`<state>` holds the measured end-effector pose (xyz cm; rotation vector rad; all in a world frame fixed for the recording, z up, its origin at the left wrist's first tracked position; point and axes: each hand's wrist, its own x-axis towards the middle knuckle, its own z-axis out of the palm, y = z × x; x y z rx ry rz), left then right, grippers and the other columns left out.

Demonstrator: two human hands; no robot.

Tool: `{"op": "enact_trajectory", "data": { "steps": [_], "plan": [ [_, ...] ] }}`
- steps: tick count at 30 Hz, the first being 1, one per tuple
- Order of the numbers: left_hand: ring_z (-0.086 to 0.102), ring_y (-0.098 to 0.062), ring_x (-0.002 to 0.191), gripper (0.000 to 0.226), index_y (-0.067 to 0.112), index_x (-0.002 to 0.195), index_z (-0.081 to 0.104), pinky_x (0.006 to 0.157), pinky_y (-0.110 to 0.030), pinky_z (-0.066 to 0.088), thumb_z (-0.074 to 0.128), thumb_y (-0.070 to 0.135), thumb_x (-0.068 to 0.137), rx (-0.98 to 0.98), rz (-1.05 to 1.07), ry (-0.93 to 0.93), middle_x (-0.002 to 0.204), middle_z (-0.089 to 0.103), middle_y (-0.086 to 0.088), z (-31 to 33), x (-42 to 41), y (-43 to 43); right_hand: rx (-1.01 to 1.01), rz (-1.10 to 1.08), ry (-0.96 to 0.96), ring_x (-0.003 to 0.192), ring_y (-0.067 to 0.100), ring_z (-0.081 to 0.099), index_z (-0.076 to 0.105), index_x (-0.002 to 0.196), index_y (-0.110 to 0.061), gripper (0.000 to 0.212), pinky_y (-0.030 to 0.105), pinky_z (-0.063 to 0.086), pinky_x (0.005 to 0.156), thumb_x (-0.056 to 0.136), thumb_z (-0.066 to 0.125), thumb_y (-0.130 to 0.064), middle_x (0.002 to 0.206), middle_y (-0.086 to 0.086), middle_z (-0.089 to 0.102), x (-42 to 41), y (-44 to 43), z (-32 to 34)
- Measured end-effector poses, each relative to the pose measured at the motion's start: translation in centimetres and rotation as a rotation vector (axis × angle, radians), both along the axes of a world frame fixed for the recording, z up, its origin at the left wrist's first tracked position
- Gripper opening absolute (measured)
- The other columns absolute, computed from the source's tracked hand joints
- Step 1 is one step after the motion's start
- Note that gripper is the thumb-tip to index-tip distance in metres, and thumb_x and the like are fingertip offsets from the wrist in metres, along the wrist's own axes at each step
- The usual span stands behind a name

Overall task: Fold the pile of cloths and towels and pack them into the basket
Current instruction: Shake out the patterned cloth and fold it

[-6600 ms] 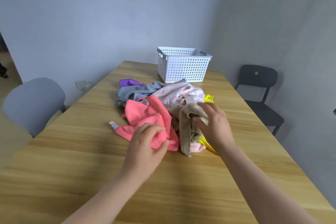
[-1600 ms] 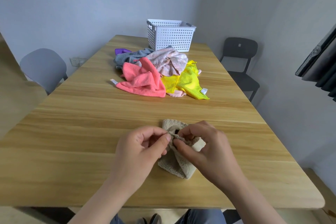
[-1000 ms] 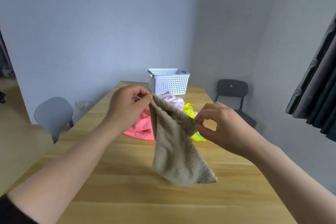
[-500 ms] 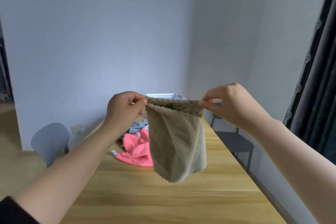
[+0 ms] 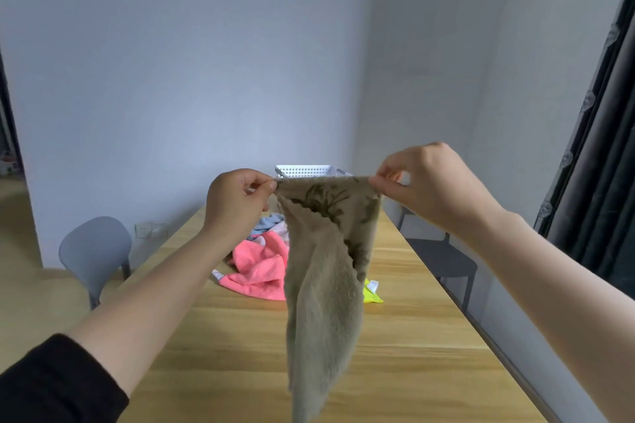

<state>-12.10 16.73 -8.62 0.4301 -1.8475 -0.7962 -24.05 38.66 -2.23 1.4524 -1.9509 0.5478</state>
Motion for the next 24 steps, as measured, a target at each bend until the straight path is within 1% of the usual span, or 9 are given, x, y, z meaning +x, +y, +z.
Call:
{"op": "enact_trajectory", "data": {
  "steps": [3, 7, 12, 14, 16, 18, 20, 22, 24],
  "plan": [
    [0.058, 0.004, 0.048, 0.015, 0.021, 0.073, 0.067, 0.054, -0.009, 0.042, 0.065, 0.011, 0.085, 0.000, 0.006, 0.003, 0.068, 0.064, 0.013, 0.0, 0.1, -0.1, 0.014, -0.015, -0.019, 0.068, 0.017, 0.061, 0.072, 0.076, -0.016, 0.018, 0.031, 0.050, 0.066, 0.086, 0.065, -0.029, 0.070, -0.003, 0.069, -0.4, 0.0, -0.5],
    [0.058, 0.003, 0.047, 0.017, 0.023, 0.072, 0.066, 0.057, -0.014, 0.046, 0.065, 0.012, 0.085, 0.028, -0.018, 0.006, 0.066, 0.064, 0.011, 0.0, 0.1, -0.1, 0.023, -0.007, -0.031, 0.069, 0.017, 0.064, 0.072, 0.075, -0.017, 0.019, 0.035, 0.054, 0.068, 0.085, 0.066, -0.031, 0.069, -0.004, 0.070, -0.5, -0.1, -1.0],
    [0.055, 0.006, 0.054, 0.021, 0.025, 0.069, 0.064, 0.056, -0.007, 0.040, 0.063, 0.014, 0.086, 0.117, -0.089, 0.005, 0.054, 0.062, 0.015, -0.6, 0.3, 1.1, 0.060, -0.023, -0.130, 0.065, 0.010, 0.063, 0.071, 0.072, -0.017, 0.017, 0.033, 0.054, 0.069, 0.082, 0.070, -0.030, 0.065, -0.008, 0.066, -0.8, 0.7, -1.7],
    [0.052, 0.001, 0.056, 0.020, 0.023, 0.071, 0.063, 0.055, -0.008, 0.037, 0.061, 0.014, 0.088, 0.132, -0.127, 0.001, 0.059, 0.062, 0.010, -1.4, 0.5, 2.2, 0.075, -0.049, -0.213, 0.065, 0.004, 0.063, 0.070, 0.070, -0.018, 0.017, 0.029, 0.054, 0.068, 0.081, 0.071, -0.031, 0.064, -0.010, 0.066, -1.2, 1.2, -2.7],
    [0.050, -0.003, 0.058, 0.017, 0.018, 0.075, 0.063, 0.053, -0.007, 0.037, 0.059, 0.012, 0.090, 0.165, -0.199, 0.019, 0.066, 0.060, -0.002, -2.4, 0.7, 3.3, 0.056, -0.080, -0.300, 0.063, -0.001, 0.062, 0.070, 0.068, -0.021, 0.016, 0.022, 0.053, 0.065, 0.080, 0.073, -0.031, 0.062, -0.012, 0.066, -1.6, 1.7, -4.1],
    [0.049, -0.004, 0.056, 0.012, 0.013, 0.079, 0.063, 0.051, -0.008, 0.037, 0.059, 0.010, 0.090, 0.182, -0.242, 0.025, 0.069, 0.059, -0.009, -3.5, 0.7, 4.1, 0.024, -0.114, -0.378, 0.062, -0.002, 0.061, 0.068, 0.068, -0.023, 0.015, 0.019, 0.053, 0.062, 0.079, 0.074, -0.031, 0.062, -0.012, 0.066, -2.0, 2.3, -5.7],
    [0.049, -0.007, 0.055, 0.010, 0.011, 0.082, 0.065, 0.050, -0.011, 0.038, 0.060, 0.010, 0.090, 0.184, -0.255, 0.017, 0.069, 0.061, -0.015, -4.6, 0.4, 4.7, -0.002, -0.136, -0.450, 0.065, 0.000, 0.062, 0.066, 0.071, -0.025, 0.013, 0.022, 0.053, 0.064, 0.078, 0.076, -0.030, 0.065, -0.012, 0.066, -2.2, 2.9, -7.3],
    [0.051, -0.012, 0.060, 0.011, 0.014, 0.081, 0.065, 0.053, -0.013, 0.038, 0.061, 0.009, 0.089, 0.188, -0.260, 0.020, 0.071, 0.063, -0.018, -5.7, 0.0, 5.0, -0.009, -0.143, -0.521, 0.071, 0.002, 0.063, 0.065, 0.079, -0.028, 0.012, 0.024, 0.053, 0.069, 0.077, 0.076, -0.030, 0.070, -0.011, 0.067, -2.2, 3.5, -8.7],
    [0.049, -0.010, 0.057, 0.014, 0.019, 0.081, 0.065, 0.052, -0.013, 0.040, 0.061, 0.008, 0.089, 0.203, -0.263, 0.012, 0.068, 0.062, -0.008, -6.6, -0.3, 5.4, 0.026, -0.138, -0.576, 0.074, 0.002, 0.063, 0.067, 0.092, -0.033, 0.015, 0.024, 0.053, 0.072, 0.079, 0.075, -0.030, 0.073, -0.011, 0.068, -2.2, 4.1, -9.9]
  ]
}}
